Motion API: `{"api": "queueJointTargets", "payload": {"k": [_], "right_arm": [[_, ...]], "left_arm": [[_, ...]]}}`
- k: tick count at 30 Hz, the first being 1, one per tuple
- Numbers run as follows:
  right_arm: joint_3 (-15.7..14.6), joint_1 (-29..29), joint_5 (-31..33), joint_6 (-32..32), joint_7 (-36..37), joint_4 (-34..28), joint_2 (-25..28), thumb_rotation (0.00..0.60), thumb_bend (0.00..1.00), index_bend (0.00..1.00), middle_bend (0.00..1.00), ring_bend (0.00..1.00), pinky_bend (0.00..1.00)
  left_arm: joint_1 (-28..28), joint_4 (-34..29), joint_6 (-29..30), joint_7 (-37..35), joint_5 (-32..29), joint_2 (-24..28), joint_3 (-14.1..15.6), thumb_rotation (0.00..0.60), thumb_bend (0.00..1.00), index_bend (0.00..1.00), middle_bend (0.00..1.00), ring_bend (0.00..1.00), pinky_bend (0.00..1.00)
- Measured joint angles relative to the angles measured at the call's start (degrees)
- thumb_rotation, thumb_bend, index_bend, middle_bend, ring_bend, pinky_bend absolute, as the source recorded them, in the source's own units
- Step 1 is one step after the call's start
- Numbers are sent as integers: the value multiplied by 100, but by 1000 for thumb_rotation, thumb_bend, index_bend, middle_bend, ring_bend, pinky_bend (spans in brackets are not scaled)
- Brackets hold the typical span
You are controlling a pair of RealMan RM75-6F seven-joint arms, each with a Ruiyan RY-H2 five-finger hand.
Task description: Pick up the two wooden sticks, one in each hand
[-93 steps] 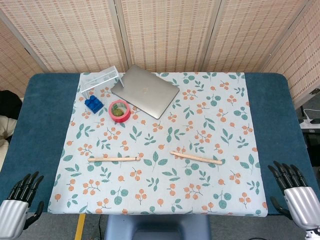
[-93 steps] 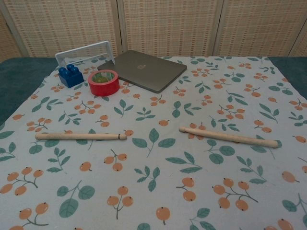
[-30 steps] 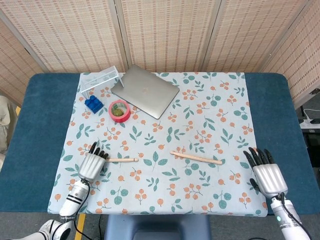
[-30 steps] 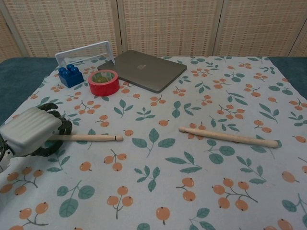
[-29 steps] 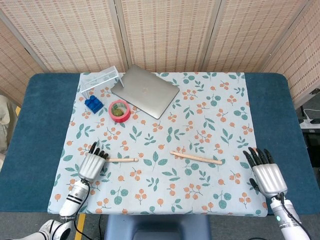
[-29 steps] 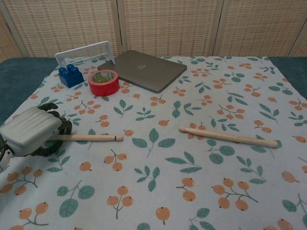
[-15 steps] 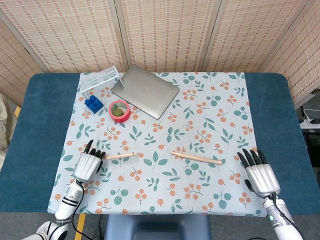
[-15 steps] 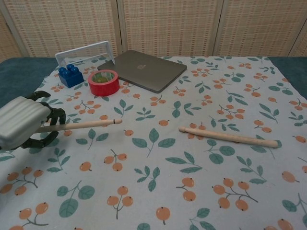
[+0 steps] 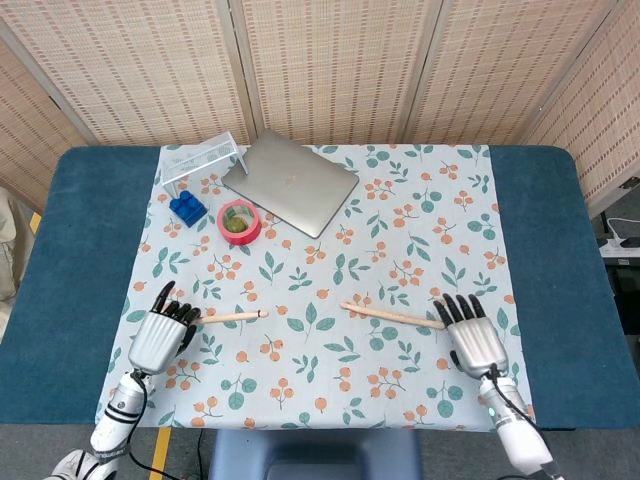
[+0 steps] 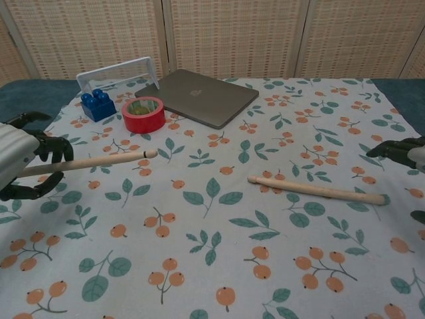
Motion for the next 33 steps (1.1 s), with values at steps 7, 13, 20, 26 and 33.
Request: {"api": "queueJointTargets", "payload": {"k": [7,13,20,26,33], "right_arm": [[286,502,777,93,-626,563,-818,600,262,219,68,0,0],[329,778,1013,167,-800,997,-1234,600,262,290,136,2,4],[251,949,1155,202,-867,1325,-1509,600,262,347,191,30,23],[156,1045,1196,216,-860,1488,-1649,600,263,409,235,73,41],[71,1084,1175,308,-850,1573,-1723,600,264,541,331,163,53]], "left_arm": [[64,-85,89,45,9,149,36,600,511,826,878,499,154],[69,-86,118,-16,12,215,42,600,527,827,879,506,154],[71,71,168,-97,24,178,48,600,527,827,879,512,154],[65,127,149,-123,20,168,61,600,527,827,880,512,152],[65,177,134,-147,4,167,68,600,527,827,880,512,149]]}}
